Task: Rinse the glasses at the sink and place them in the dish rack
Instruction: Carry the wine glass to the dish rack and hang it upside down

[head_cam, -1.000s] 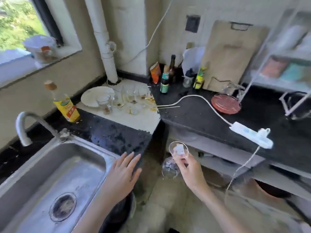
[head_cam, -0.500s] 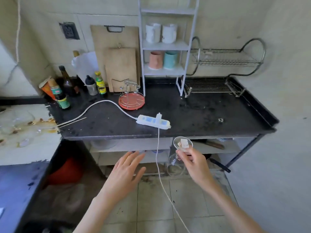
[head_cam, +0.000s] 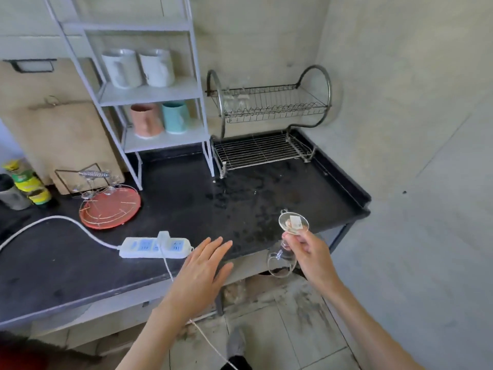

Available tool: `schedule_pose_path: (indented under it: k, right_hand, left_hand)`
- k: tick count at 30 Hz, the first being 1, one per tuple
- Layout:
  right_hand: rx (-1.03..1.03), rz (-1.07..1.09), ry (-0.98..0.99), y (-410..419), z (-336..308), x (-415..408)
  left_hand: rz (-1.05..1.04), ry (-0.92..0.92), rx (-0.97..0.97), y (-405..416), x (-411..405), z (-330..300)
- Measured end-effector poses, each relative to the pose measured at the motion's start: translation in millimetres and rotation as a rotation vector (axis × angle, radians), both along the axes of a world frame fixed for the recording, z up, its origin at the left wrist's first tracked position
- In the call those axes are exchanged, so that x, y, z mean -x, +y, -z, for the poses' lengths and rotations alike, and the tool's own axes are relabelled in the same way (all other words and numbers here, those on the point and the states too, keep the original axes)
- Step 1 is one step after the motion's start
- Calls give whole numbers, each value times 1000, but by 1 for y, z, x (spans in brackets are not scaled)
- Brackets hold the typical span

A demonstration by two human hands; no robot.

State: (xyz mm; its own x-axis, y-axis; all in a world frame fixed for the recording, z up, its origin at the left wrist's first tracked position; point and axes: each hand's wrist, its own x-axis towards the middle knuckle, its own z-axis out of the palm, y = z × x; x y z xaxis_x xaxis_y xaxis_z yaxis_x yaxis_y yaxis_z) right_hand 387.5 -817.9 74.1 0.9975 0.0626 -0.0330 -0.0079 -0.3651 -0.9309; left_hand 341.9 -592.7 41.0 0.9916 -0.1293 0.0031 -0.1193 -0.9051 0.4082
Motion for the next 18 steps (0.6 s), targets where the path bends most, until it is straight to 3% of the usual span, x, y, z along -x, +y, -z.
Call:
schedule_pose_path:
  k: [10, 18]
  right_hand:
    - [90, 23, -95, 2, -24, -206]
    - [50, -7, -256, 2, -74, -363]
  left_hand:
    - [36, -159, -95, 7, -214, -36]
    - [57, -285, -229, -14, -339, -66]
